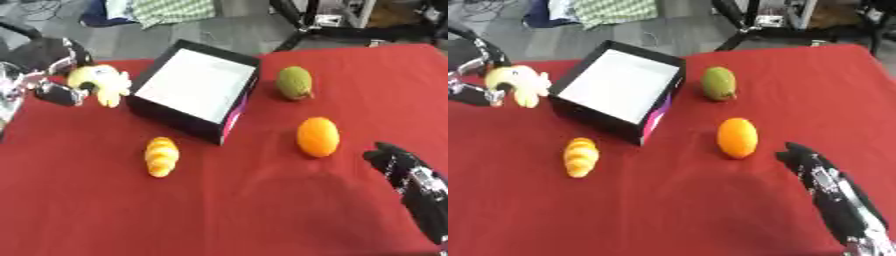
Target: Pick up objects on the table and place them in the box.
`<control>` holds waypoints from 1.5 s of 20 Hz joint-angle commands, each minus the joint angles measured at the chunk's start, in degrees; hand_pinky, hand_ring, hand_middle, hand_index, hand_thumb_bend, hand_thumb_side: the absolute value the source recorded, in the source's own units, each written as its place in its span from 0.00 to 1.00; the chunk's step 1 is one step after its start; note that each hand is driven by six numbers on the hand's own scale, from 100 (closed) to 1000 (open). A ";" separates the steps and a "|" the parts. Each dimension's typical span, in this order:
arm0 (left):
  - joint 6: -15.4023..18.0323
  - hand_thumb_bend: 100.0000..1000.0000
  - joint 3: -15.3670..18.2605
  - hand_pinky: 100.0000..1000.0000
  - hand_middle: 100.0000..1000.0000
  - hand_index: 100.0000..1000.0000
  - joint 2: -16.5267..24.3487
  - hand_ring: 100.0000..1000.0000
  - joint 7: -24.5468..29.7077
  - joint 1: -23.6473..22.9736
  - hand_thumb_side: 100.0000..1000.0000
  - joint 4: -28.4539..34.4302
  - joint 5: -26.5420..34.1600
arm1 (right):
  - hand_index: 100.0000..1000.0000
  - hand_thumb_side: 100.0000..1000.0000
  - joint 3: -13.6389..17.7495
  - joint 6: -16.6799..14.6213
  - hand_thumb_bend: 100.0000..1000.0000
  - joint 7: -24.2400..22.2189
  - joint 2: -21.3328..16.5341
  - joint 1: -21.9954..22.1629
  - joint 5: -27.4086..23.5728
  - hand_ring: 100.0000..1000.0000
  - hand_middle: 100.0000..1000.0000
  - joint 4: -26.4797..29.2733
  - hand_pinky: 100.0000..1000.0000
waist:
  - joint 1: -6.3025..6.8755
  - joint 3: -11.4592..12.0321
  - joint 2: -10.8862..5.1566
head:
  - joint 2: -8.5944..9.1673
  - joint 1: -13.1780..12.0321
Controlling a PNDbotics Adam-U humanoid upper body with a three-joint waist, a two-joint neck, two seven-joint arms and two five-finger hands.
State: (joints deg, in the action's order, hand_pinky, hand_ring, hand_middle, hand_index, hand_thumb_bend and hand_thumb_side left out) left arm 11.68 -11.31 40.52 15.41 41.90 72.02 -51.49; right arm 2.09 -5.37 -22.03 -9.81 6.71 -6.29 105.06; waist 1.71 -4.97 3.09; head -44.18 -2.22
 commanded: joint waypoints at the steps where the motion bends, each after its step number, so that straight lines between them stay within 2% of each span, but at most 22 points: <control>1: -1.18 0.00 0.84 0.57 0.29 0.52 1.88 0.33 0.86 3.68 0.00 2.08 0.58 | 0.88 0.82 0.08 0.00 0.00 0.01 -0.48 -0.01 -0.01 0.90 0.73 0.60 1.00 | 0.36 -0.01 -1.72 | 0.07 -0.19; 4: -1.28 0.00 -0.56 0.57 0.30 0.52 -1.60 0.33 1.84 7.38 0.00 0.25 -1.19 | 0.88 0.82 -0.03 0.00 0.00 -0.09 -0.51 0.09 -0.07 0.90 0.73 0.53 1.00 | 0.20 -0.15 -1.68 | 0.07 -0.55; 9: -0.27 0.00 -2.50 0.58 0.31 0.54 -9.85 0.35 2.10 12.35 0.00 -6.03 -6.10 | 0.88 0.82 -0.30 0.00 0.00 -0.37 -0.30 -0.08 -0.30 0.90 0.73 0.43 1.00 | -0.28 -0.91 -1.51 | 0.07 -1.16; 14: 0.42 0.00 -3.02 0.59 0.34 0.57 -15.87 0.37 0.96 14.52 0.00 -12.51 -11.47 | 0.88 0.82 -0.53 0.03 0.00 -0.64 0.05 -0.48 -0.54 0.90 0.73 0.41 1.00 | -0.68 -1.79 -1.25 | 0.07 -1.01; 16: 0.22 0.04 -3.05 0.60 0.37 0.60 -17.56 0.39 0.30 14.73 0.04 -14.39 -13.54 | 0.88 0.82 -0.58 0.05 0.00 -0.70 0.16 -0.59 -0.62 0.90 0.73 0.40 1.00 | -0.78 -2.02 -1.21 | 0.07 -0.95; 20: -2.21 0.15 -2.57 0.65 0.47 0.69 -20.81 0.47 -1.35 14.63 0.18 -17.79 -18.51 | 0.88 0.82 -0.78 0.11 0.00 -0.92 0.28 -0.71 -0.71 0.90 0.73 0.34 1.00 | -0.89 -2.27 -1.17 | 0.07 -1.02; 21: -2.79 0.18 -2.35 0.69 0.57 0.77 -21.51 0.56 -1.99 14.54 0.23 -18.64 -19.44 | 0.88 0.82 -0.81 0.11 0.00 -0.97 0.31 -0.74 -0.73 0.90 0.73 0.35 1.00 | -0.91 -2.33 -1.16 | 0.07 -1.05; 22: -3.24 0.20 -2.14 0.71 0.61 0.79 -22.10 0.59 -2.63 14.37 0.27 -19.46 -20.07 | 0.88 0.82 -0.81 0.11 0.00 -0.99 0.36 -0.79 -0.75 0.90 0.73 0.35 1.00 | -0.93 -2.41 -1.14 | 0.07 -1.07; 23: -3.47 0.30 -2.05 0.73 0.68 0.85 -22.47 0.65 -3.25 14.21 0.40 -20.10 -20.53 | 0.88 0.82 -0.79 0.11 0.00 -1.00 0.39 -0.81 -0.76 0.90 0.73 0.36 1.00 | -0.92 -2.48 -1.12 | 0.07 -1.09; 24: -3.58 0.33 -2.04 0.74 0.70 0.87 -22.66 0.67 -3.74 14.04 0.44 -20.60 -20.86 | 0.88 0.82 -0.75 0.13 0.00 -0.97 0.41 -0.82 -0.77 0.90 0.73 0.36 1.00 | -0.91 -2.53 -1.10 | 0.07 -1.09; 25: -3.63 0.42 -2.01 0.75 0.74 0.89 -22.72 0.70 -4.12 13.91 0.56 -20.98 -21.07 | 0.88 0.82 -0.72 0.14 0.00 -0.95 0.42 -0.82 -0.77 0.90 0.73 0.36 1.00 | -0.90 -2.55 -1.08 | 0.07 -1.08; 28: -3.78 0.47 -1.73 0.77 0.78 0.92 -22.26 0.73 -4.87 13.59 0.67 -21.41 -20.74 | 0.88 0.82 -0.71 0.16 0.00 -0.95 0.44 -0.83 -0.75 0.90 0.73 0.38 1.00 | -0.85 -2.49 -1.06 | 0.07 -0.97; 30: -3.65 0.45 -1.63 0.77 0.78 0.92 -21.39 0.73 -5.10 13.33 0.67 -20.72 -19.51 | 0.88 0.82 -0.66 0.17 0.00 -0.93 0.46 -0.82 -0.70 0.90 0.73 0.37 1.00 | -0.80 -2.42 -1.09 | 0.07 -0.94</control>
State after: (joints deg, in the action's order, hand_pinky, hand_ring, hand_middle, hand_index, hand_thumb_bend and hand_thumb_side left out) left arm 8.07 -13.64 17.26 10.81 54.25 50.30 -71.50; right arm 1.37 -5.13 -22.81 -9.27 6.31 -6.82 104.73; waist 1.65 -7.42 3.08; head -44.20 -3.17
